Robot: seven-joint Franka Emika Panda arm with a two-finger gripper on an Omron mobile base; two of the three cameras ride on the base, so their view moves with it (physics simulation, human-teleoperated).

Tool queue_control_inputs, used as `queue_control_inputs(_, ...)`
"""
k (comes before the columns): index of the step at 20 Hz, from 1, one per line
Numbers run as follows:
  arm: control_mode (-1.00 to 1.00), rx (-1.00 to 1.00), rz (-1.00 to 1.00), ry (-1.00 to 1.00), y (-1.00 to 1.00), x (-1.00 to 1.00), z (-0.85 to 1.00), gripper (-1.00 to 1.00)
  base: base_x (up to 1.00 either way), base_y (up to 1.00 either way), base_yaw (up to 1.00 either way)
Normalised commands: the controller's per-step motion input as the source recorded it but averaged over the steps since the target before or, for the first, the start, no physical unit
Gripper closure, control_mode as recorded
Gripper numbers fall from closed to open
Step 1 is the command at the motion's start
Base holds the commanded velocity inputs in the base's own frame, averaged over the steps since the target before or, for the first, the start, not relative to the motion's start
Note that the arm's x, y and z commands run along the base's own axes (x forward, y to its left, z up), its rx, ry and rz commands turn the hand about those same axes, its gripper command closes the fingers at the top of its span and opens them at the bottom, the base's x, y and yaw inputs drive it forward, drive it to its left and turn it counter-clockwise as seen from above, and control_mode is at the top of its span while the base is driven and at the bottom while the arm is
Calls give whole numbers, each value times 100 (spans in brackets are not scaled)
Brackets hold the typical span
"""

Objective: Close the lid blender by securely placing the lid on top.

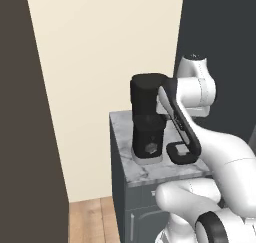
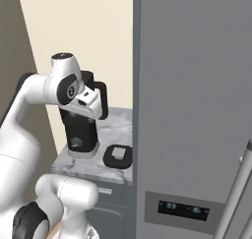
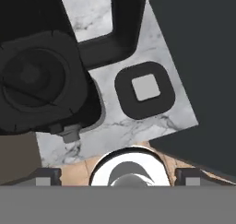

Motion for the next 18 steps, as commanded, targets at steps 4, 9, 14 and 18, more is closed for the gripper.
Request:
queue_control_inputs(4,-100,9,-63,0,-3,-41,-29,-100,0,0,0)
queue_control_inputs(9,-100,3,-22,4,-12,1,-23,-100,0,0,0)
queue_control_inputs(14,-100,-3,15,3,-22,-4,-54,-100,0,0,0)
queue_control_inputs(18,-100,-5,23,0,-29,-5,-55,-100,0,0,0)
